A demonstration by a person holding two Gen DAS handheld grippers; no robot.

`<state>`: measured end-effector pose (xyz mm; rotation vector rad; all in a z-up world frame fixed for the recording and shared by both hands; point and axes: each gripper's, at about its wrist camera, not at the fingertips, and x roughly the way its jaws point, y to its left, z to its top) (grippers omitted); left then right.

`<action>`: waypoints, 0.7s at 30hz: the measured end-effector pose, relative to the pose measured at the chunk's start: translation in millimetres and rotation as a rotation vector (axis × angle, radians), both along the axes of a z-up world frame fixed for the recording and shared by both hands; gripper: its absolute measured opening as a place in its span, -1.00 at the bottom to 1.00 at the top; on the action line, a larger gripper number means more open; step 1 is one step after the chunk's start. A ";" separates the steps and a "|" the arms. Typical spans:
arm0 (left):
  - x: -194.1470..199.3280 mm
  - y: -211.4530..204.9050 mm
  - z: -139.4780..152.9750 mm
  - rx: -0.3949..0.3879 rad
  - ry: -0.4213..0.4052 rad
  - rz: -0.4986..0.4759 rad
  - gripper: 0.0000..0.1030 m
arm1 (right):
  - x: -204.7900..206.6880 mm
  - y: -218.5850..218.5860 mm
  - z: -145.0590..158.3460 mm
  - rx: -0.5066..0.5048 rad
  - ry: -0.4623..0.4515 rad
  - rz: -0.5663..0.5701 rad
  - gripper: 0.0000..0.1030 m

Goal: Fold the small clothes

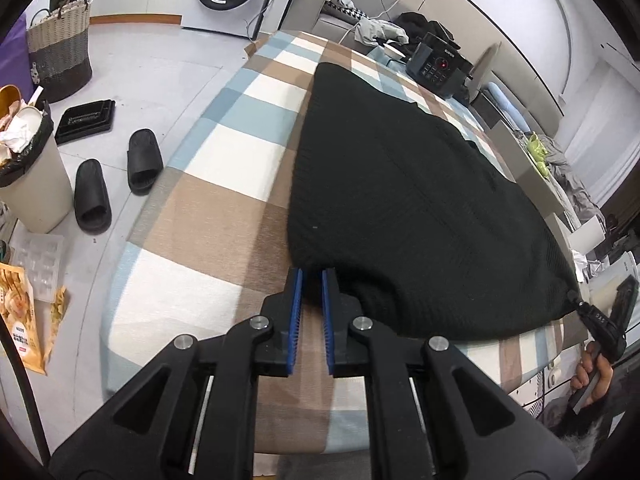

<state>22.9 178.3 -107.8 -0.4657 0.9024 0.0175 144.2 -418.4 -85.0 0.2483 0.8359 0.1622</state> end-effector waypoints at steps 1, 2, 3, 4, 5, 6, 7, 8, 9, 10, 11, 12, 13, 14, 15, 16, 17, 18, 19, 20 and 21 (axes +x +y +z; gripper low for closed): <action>1.1 -3.1 0.4 0.002 0.002 -0.002 -0.70 | 3.7 -2.8 -2.8 -0.016 0.028 -0.012 -0.87; 2.6 -5.7 0.4 -0.002 0.003 -0.007 -0.64 | 9.8 -6.4 -9.5 -0.056 0.072 -0.050 -0.87; 3.4 -8.1 0.3 -0.008 0.002 -0.011 -0.55 | 12.9 -8.2 -13.6 -0.073 0.094 -0.073 -0.87; 4.1 -9.8 0.4 -0.014 0.003 -0.013 -0.46 | 15.8 -8.4 -16.9 -0.084 0.115 -0.084 -0.86; 4.0 -11.0 0.4 -0.014 0.006 -0.010 -0.44 | 16.7 -7.2 -16.6 -0.094 0.119 -0.087 -0.85; 3.2 -11.3 0.4 -0.008 0.013 0.001 -0.36 | 15.4 -5.1 -12.2 -0.096 0.100 -0.090 -0.77; 1.7 -10.4 0.6 -0.001 0.023 0.020 -0.26 | 13.8 -3.0 -7.4 -0.091 0.081 -0.087 -0.72; -0.4 -8.3 1.0 -0.008 0.020 0.034 -0.25 | 10.6 -0.2 -0.5 -0.098 0.050 -0.088 -0.69; -3.8 -6.0 2.9 -0.022 0.009 0.053 -0.24 | 6.9 3.1 6.9 -0.115 0.018 -0.092 -0.57; -6.6 -4.1 4.7 -0.030 0.000 0.066 -0.24 | 4.7 4.8 10.7 -0.120 0.000 -0.092 -0.42; -9.2 -3.5 6.9 -0.039 -0.013 0.072 -0.24 | 2.6 7.9 15.5 -0.118 -0.021 -0.087 -0.36; -10.1 -5.4 9.3 -0.049 -0.029 0.066 -0.18 | 0.6 10.4 20.2 -0.105 -0.040 -0.066 -0.27; -9.8 -8.0 11.1 -0.047 -0.037 0.063 -0.16 | -1.4 12.0 24.2 -0.102 -0.052 -0.052 -0.26; -9.5 -10.0 12.4 -0.042 -0.039 0.062 -0.16 | -1.8 15.8 27.3 -0.107 -0.065 -0.048 -0.25; -7.6 -14.1 13.9 -0.034 -0.041 0.054 -0.16 | -2.8 20.4 30.1 -0.114 -0.079 -0.039 -0.21; -4.5 -19.3 15.5 -0.023 -0.044 0.042 -0.16 | -3.5 25.5 32.0 -0.122 -0.090 -0.021 -0.20; -1.7 -24.4 17.6 -0.008 -0.048 0.037 -0.16 | -4.3 30.8 33.0 -0.128 -0.099 0.000 -0.20; 2.0 -30.8 20.6 0.021 -0.053 0.042 -0.16 | -5.6 38.1 32.9 -0.131 -0.098 0.016 -0.20; 4.2 -35.7 23.4 0.041 -0.061 0.043 -0.16 | -3.5 43.3 31.5 -0.135 -0.093 0.028 -0.20; 7.1 -42.8 27.2 0.071 -0.073 0.036 -0.16 | -1.4 49.2 27.7 -0.137 -0.083 0.046 -0.20; 8.9 -49.3 31.4 0.101 -0.085 0.031 -0.16 | -0.2 54.5 23.4 -0.138 -0.070 0.057 -0.20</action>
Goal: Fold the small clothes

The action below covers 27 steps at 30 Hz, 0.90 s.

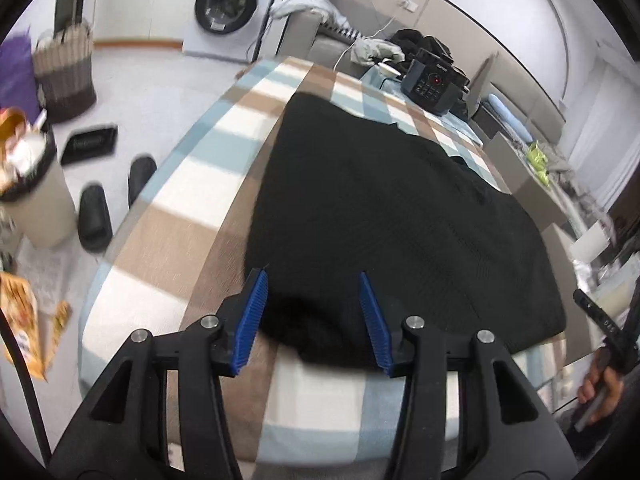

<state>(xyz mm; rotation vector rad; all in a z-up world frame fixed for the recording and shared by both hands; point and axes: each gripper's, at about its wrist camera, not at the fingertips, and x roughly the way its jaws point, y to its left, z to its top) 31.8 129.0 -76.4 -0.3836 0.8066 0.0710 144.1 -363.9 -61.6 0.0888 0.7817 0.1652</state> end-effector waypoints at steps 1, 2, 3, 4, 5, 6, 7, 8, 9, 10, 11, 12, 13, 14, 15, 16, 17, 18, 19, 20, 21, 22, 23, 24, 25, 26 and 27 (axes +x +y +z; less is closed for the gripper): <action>1.0 -6.4 3.4 0.017 -0.020 -0.007 -0.16 | 3.6 5.4 -6.3 0.000 0.015 0.005 -0.20; 1.6 -10.4 6.0 0.021 -0.032 -0.016 -0.16 | 6.0 11.3 -12.5 0.007 0.029 0.016 -0.20; 3.3 -17.5 7.5 0.017 -0.042 -0.036 -0.15 | 9.1 17.6 -19.2 0.018 0.050 0.033 -0.20; 4.0 -23.5 8.1 0.007 -0.043 -0.054 -0.15 | 9.8 24.7 -24.8 0.013 0.066 0.048 -0.20; 6.3 -31.4 7.0 0.003 -0.039 -0.079 -0.14 | 11.3 32.4 -30.1 -0.005 0.074 0.065 -0.20; 9.0 -40.0 4.5 0.007 -0.036 -0.107 -0.14 | 14.4 41.0 -34.8 -0.031 0.078 0.080 -0.20; 12.4 -51.8 0.3 0.023 -0.030 -0.143 -0.13 | 17.5 49.0 -39.0 -0.050 0.081 0.093 -0.20; 14.7 -59.1 -4.0 0.034 -0.020 -0.161 -0.13 | 19.0 53.7 -42.3 -0.061 0.086 0.103 -0.20; 17.9 -67.4 -9.7 0.043 -0.002 -0.188 -0.13 | 21.9 61.5 -46.8 -0.079 0.096 0.113 -0.20; 20.2 -73.8 -15.9 0.051 0.014 -0.213 -0.12 | 22.2 64.5 -50.2 -0.085 0.100 0.120 -0.20; 21.4 -77.4 -21.8 0.057 0.033 -0.219 -0.12 | 23.0 69.8 -53.8 -0.091 0.104 0.132 -0.19; 21.6 -79.0 -27.1 0.059 0.055 -0.219 -0.12 | 22.4 74.1 -56.1 -0.110 0.100 0.140 -0.17; 19.5 -78.9 -30.6 0.053 0.060 -0.224 -0.12 | 20.8 75.4 -58.1 -0.119 0.094 0.144 -0.17; 15.8 -78.4 -31.0 0.047 0.045 -0.229 -0.12 | 19.9 75.1 -58.7 -0.127 0.090 0.151 -0.16; 13.1 -76.4 -32.0 0.036 0.051 -0.237 -0.12 | 18.9 72.9 -60.1 -0.136 0.089 0.150 -0.15; 10.0 -73.4 -33.7 0.023 0.062 -0.243 -0.12 | 18.1 68.1 -61.2 -0.147 0.089 0.136 -0.13; 5.7 -69.9 -34.6 0.017 0.064 -0.238 -0.12 | 16.3 62.2 -61.5 -0.160 0.092 0.117 -0.13; 1.8 -66.8 -35.0 0.015 0.066 -0.232 -0.12 | 15.9 55.3 -62.1 -0.172 0.094 0.094 -0.13; -2.2 -63.3 -34.6 0.013 0.067 -0.225 -0.12 | 12.6 48.6 -61.6 -0.175 0.097 0.073 -0.13; -6.1 -59.4 -34.2 0.011 0.067 -0.213 -0.12 | 13.1 43.2 -61.1 -0.172 0.104 0.056 -0.13; -10.5 -55.6 -32.8 0.007 0.064 -0.198 -0.12 | 13.2 38.0 -60.0 -0.161 0.112 0.043 -0.12; -15.8 -51.6 -30.9 -0.008 0.055 -0.185 -0.12 | 12.8 34.1 -58.2 -0.147 0.114 0.036 -0.10; -19.8 -47.2 -29.1 -0.024 0.048 -0.171 -0.12 | 12.3 32.4 -56.7 -0.131 0.115 0.029 -0.08; -24.1 -43.7 -28.5 -0.035 0.046 -0.154 -0.12 | 12.0 31.8 -55.2 -0.123 0.116 0.027 -0.02; -28.7 -39.7 -28.6 -0.044 0.047 -0.129 -0.12 | 11.0 33.0 -53.8 -0.118 0.115 0.030 0.06; -32.2 -35.7 -29.6 -0.054 0.051 -0.102 -0.12 | 9.6 35.3 -52.5 -0.117 0.111 0.034 0.09; -35.2 -32.4 -31.1 -0.067 0.053 -0.076 -0.12 | 9.4 38.0 -51.6 -0.116 0.105 0.039 0.10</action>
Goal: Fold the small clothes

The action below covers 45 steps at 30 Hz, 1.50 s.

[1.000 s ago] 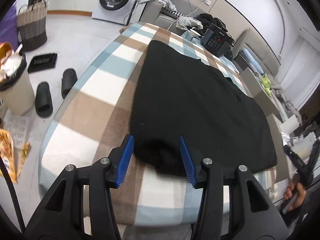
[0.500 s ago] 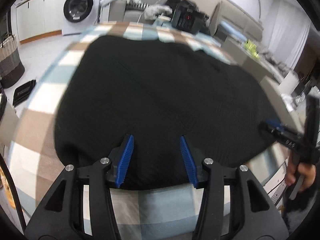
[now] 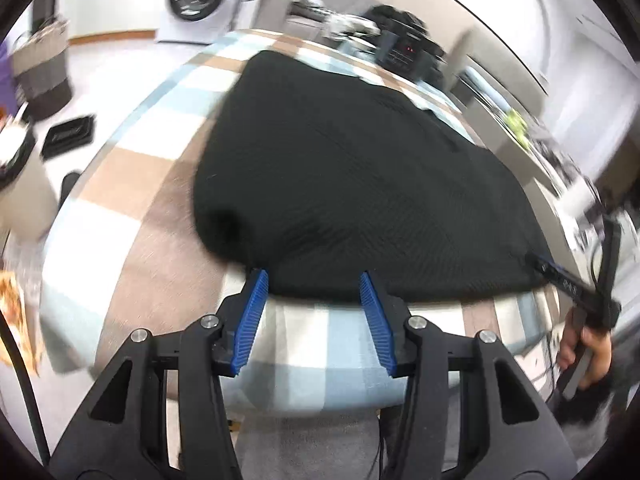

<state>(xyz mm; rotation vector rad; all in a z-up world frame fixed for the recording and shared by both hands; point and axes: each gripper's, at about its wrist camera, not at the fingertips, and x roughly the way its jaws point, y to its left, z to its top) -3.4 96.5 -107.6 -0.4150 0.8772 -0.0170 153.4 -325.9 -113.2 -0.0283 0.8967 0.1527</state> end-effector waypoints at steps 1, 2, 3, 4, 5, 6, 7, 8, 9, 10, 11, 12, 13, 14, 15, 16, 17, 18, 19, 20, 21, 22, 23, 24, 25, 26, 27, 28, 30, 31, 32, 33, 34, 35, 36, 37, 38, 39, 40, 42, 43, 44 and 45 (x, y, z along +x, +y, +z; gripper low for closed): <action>-1.8 4.1 -2.2 -0.012 0.002 0.035 -0.10 | 0.0 2.9 0.6 0.008 0.000 0.011 0.10; -3.7 9.5 -4.3 -0.016 0.007 0.066 -0.09 | -1.4 5.4 1.5 0.015 0.002 0.019 0.10; -2.1 13.8 -8.2 -0.020 0.020 0.099 -0.08 | -3.7 7.5 2.6 0.020 0.002 0.025 0.10; 0.5 16.7 -9.9 -0.028 0.023 0.117 -0.07 | -7.0 9.1 4.0 0.023 0.000 0.032 0.10; 2.5 19.7 -8.8 -0.033 0.008 0.130 -0.07 | -7.8 11.6 4.5 0.024 -0.001 0.039 0.10; 6.2 21.2 -8.0 -0.031 0.000 0.148 -0.07 | -8.9 13.0 5.4 0.023 -0.002 0.046 0.11; 10.7 22.3 -8.4 -0.026 -0.003 0.164 -0.07 | -10.3 13.7 6.0 0.023 -0.004 0.047 0.12; 16.3 22.9 -10.3 -0.025 -0.001 0.173 -0.07 | -11.4 13.7 6.6 0.025 -0.005 0.045 0.14; 22.2 22.7 -11.1 -0.017 -0.013 0.186 -0.07 | -12.1 14.1 6.9 0.028 -0.004 0.045 0.15; 28.4 21.7 -11.8 -0.013 -0.017 0.193 -0.06 | -12.3 14.1 7.2 0.032 -0.003 0.040 0.15; 35.7 19.4 -12.5 -0.011 -0.027 0.190 -0.06 | -12.6 14.5 7.2 0.033 -0.003 0.037 0.15; 42.4 16.4 -13.4 -0.003 -0.032 0.191 -0.06 | -13.1 14.6 7.7 0.035 -0.002 0.035 0.15; 49.3 13.2 -14.1 0.008 -0.038 0.192 -0.07 | -13.0 15.0 7.8 0.035 -0.001 0.033 0.15; 55.7 9.4 -15.0 0.027 -0.042 0.196 -0.13 | -13.0 15.1 8.1 0.035 0.002 0.031 0.15; 60.7 7.1 -16.2 0.036 -0.045 0.200 -0.35 | -13.2 15.9 8.5 0.034 0.003 0.035 0.15; 65.1 6.2 -17.7 0.040 -0.045 0.198 -0.59 | -13.5 16.9 8.8 0.031 0.002 0.036 0.15; 66.6 7.7 -17.9 0.030 -0.051 0.198 -0.62 | -12.1 18.2 9.4 0.026 0.001 0.036 0.15; 64.5 11.5 -16.7 0.023 -0.062 0.212 -0.71 | -11.8 19.5 9.9 0.024 0.001 0.038 0.15; 61.4 16.4 -14.6 0.025 -0.076 0.225 -0.74 | -12.5 20.5 10.1 0.024 -0.001 0.041 0.15; 57.7 21.8 -12.6 0.032 -0.082 0.232 -0.75 | -12.6 21.3 10.8 0.025 -0.003 0.043 0.15; 54.8 25.3 -11.1 0.036 -0.082 0.232 -0.75 | -12.6 21.0 10.8 0.029 -0.004 0.045 0.16; 50.0 31.4 -10.0 0.042 -0.080 0.239 -0.76 | -12.0 21.5 10.2 0.033 -0.003 0.050 0.16; 45.4 35.1 -8.7 0.045 -0.079 0.248 -0.76 | -11.2 22.3 9.5 0.036 -0.001 0.053 0.17; 42.3 38.2 -7.8 0.052 -0.076 0.257 -0.76 | -10.3 23.4 8.4 0.039 0.001 0.054 0.17; 39.5 41.4 -6.2 0.051 -0.081 0.263 -0.76 | -9.2 24.7 7.4 0.044 0.004 0.057 0.17; 38.4 43.8 -4.2 0.047 -0.089 0.267 -0.76 | -8.3 26.8 6.8 0.048 0.007 0.061 0.17; 38.3 44.9 -1.2 0.041 -0.099 0.271 -0.76 | -7.8 29.0 6.5 0.048 0.008 0.067 0.17; 37.8 45.3 1.6 0.037 -0.110 0.273 -0.76 | -7.9 30.7 6.6 0.045 0.007 0.072 0.17; 36.8 41.2 10.7 0.047 -0.138 0.266 -0.76 | -9.2 33.2 8.2 0.044 0.003 0.087 0.17; 36.9 36.0 17.3 0.064 -0.154 0.255 -0.77 | -10.6 32.4 8.5 0.044 0.001 0.091 0.17; 37.5 31.1 24.2 0.076 -0.171 0.243 -0.77 | -11.7 31.6 9.1 0.043 -0.001 0.091 0.17; 37.3 27.0 31.6 0.087 -0.186 0.230 -0.78 | -12.7 29.9 9.2 0.043 -0.002 0.086 0.17; 41.8 20.9 40.2 0.100 -0.205 0.213 -0.78 | -12.6 27.6 9.3 0.045 -0.001 0.081 0.17; 48.0 13.9 48.9 0.112 -0.223 0.192 -0.78 | -13.2 24.0 9.6 0.051 -0.001 0.072 0.17; 54.1 4.2 57.1 0.127 -0.242 0.161 -0.78 | -13.5 20.9 10.0 0.053 -0.001 0.065 0.17; 61.1 -7.6 65.4 0.143 -0.264 0.128 -0.78 | -14.3 19.5 10.6 0.053 -0.002 0.059 0.17; 67.8 -21.3 73.1 0.155 -0.282 0.090 -0.78 | -15.2 17.0 11.6 0.053 -0.005 0.052 0.17; 74.1 -35.5 79.4 0.159 -0.299 0.048 -0.78 | -16.5 13.8 12.9 0.054 -0.008 0.045 0.17; 81.4 -53.8 85.2 0.159 -0.318 -0.007 -0.78 | -17.9 11.4 14.4 0.055 -0.011 0.038 0.17; 92.3 -91.5 91.2 0.168 -0.340 -0.127 -0.78 | -20.6 5.1 17.4 0.053 -0.017 0.023 0.17; 96.7 -118.2 90.7 0.172 -0.344 -0.206 -0.78 | -21.7 1.0 19.1 0.053 -0.020 0.012 0.18; 97.8 -136.5 90.0 0.168 -0.343 -0.255 -0.78 | -22.9 -2.6 20.2 0.054 -0.022 0.002 0.18; 100.7 -160.3 84.0 0.162 -0.329 -0.330 -0.78 | -23.8 -7.9 21.4 0.057 -0.022 -0.010 0.18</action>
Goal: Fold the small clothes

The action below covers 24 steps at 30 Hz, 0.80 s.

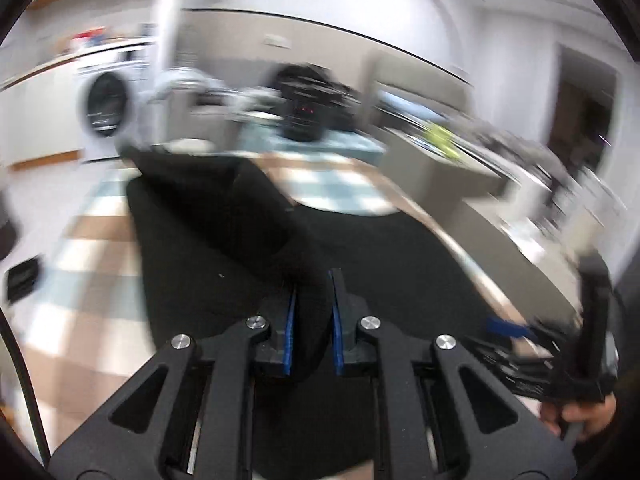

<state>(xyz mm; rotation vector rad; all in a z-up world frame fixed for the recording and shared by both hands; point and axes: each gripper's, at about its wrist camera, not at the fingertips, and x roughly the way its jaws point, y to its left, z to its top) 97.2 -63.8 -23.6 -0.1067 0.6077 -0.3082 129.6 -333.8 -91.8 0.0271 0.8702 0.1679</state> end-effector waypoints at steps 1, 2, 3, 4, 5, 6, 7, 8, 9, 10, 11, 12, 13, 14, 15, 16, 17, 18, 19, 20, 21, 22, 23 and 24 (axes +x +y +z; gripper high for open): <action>1.5 -20.0 -6.9 0.006 0.027 -0.054 -0.78 | -0.4 -3.5 0.5 0.004 0.000 -0.007 0.18; 2.2 -35.7 -15.0 0.007 0.055 -0.106 -0.78 | -0.6 -7.7 0.8 0.009 0.002 -0.018 0.18; 2.0 -51.8 -25.4 0.008 0.094 -0.174 -0.74 | -0.5 -12.1 0.7 0.011 0.006 -0.030 0.18; 1.2 -62.1 -33.1 0.009 0.129 -0.220 -0.65 | -0.4 -16.1 0.5 0.008 0.009 -0.044 0.18; 0.1 -70.7 -41.7 0.013 0.174 -0.264 -0.57 | 0.1 -18.4 0.5 0.006 0.011 -0.053 0.18; -1.9 -74.2 -47.7 0.001 0.205 -0.298 -0.55 | 0.2 -20.9 0.8 0.007 0.013 -0.059 0.18; -6.2 -72.0 -51.6 -0.039 0.222 -0.325 -0.48 | 0.0 -22.9 1.5 0.010 0.011 -0.059 0.18; -9.2 -69.5 -51.8 -0.057 0.224 -0.330 -0.39 | 0.1 -24.5 2.1 0.015 0.009 -0.062 0.18; -13.3 -62.6 -50.8 -0.087 0.222 -0.330 -0.11 | 2.1 -24.4 2.3 0.020 0.009 -0.063 0.18; -17.7 -52.3 -48.6 -0.120 0.213 -0.324 0.12 | 2.8 -25.9 3.2 0.037 0.010 -0.062 0.18; -21.7 -46.1 -45.9 -0.132 0.206 -0.312 0.17 | 2.5 -26.1 3.6 0.054 0.009 -0.061 0.18; -25.1 -33.7 -43.2 -0.142 0.191 -0.276 0.22 | 3.5 -27.4 4.9 0.091 0.009 -0.056 0.18; -28.9 -25.8 -40.4 -0.141 0.183 -0.245 0.22 | 4.3 -28.5 5.4 0.117 0.012 -0.047 0.18; -31.3 -15.8 -38.6 -0.141 0.180 -0.214 0.22 | 6.6 -28.6 5.8 0.156 0.019 -0.030 0.18; -31.6 -4.2 -38.0 -0.148 0.178 -0.184 0.22 | 8.0 -26.6 5.9 0.199 0.030 -0.009 0.18; -32.5 6.4 -38.0 -0.151 0.176 -0.159 0.22 | 9.4 -24.1 5.3 0.250 0.043 0.016 0.18; -34.1 16.3 -38.6 -0.150 0.177 -0.125 0.22 | 10.6 -20.9 4.1 0.291 0.059 0.036 0.18; -33.2 26.0 -39.6 -0.149 0.184 -0.097 0.22 | 11.5 -16.9 4.0 0.314 0.068 0.046 0.18; -32.3 38.2 -39.3 -0.157 0.185 -0.082 0.22 | 13.0 -11.5 3.7 0.333 0.076 0.058 0.18; -37.1 49.1 -39.1 -0.161 0.186 -0.070 0.22 | 13.6 -6.0 4.4 0.335 0.079 0.072 0.18; -36.6 55.5 -40.0 -0.158 0.187 -0.055 0.22 | 14.3 0.5 6.3 0.326 0.073 0.093 0.18; -37.0 63.1 -40.9 -0.150 0.185 -0.037 0.22 | 14.2 5.3 8.6 0.317 0.062 0.112 0.17; -37.1 64.6 -39.9 -0.143 0.182 -0.030 0.22 | 15.1 11.8 11.4 0.306 0.049 0.135 0.16; -37.9 69.4 -41.0 -0.134 0.180 -0.023 0.23 | 17.4 19.5 13.7 0.299 0.038 0.162 0.07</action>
